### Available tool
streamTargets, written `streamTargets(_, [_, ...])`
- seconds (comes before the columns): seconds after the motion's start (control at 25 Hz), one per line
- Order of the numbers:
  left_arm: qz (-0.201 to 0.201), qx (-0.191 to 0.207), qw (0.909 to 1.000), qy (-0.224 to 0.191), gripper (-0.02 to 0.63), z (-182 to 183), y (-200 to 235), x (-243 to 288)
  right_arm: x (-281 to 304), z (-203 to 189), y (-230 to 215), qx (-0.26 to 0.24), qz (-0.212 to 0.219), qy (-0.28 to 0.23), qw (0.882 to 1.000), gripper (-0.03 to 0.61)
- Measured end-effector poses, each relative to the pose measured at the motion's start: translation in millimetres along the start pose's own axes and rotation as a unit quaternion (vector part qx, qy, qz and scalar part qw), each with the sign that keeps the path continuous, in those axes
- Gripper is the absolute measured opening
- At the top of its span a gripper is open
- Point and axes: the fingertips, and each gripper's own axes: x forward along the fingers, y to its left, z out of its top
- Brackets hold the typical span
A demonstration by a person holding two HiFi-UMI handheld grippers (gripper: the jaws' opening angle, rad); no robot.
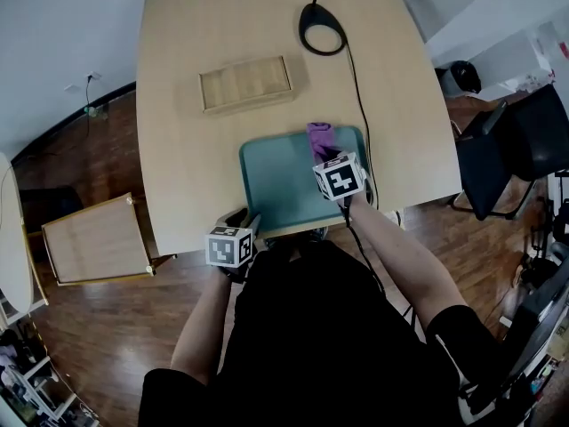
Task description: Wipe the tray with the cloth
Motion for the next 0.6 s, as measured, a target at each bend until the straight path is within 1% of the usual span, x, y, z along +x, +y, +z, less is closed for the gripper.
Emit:
streamTargets(0.04, [0.003,0.002,1.0,0.008,0.169,-2.3,1.2,2.3,2.8,2.4,7.9,-0.003,0.006,0.0,1.0,0.057])
streamTargets(0.08, [0.007,0.002,0.9999,0.012,0.145,-3.8,3.7,3.7,5.1,4.5,15.4,-0.011,0.009,0.002,1.0,0.057])
streamTargets(0.12, [0.009,0.0,0.9999,0.015,0.086,-4.5,6.3,4.1,5.6,8.4,23.6,-0.022,0.011,0.003,1.0,0.057])
streamTargets(0.24, [-0.001,-0.012,0.9997,0.019,0.081,-4.7,7.9,3.1,5.6,20.7,49.8,-0.04,0.024,0.001,0.999,0.057])
streamTargets(0.4, [-0.001,-0.005,0.9998,0.021,0.081,-5.4,5.3,3.0,14.7,31.0,82.9,-0.043,0.048,-0.004,0.998,0.057])
streamTargets(0.6, [0.0,-0.001,0.9996,0.03,0.081,-4.2,5.3,3.5,20.7,47.6,123.2,-0.085,0.072,0.001,0.994,0.055])
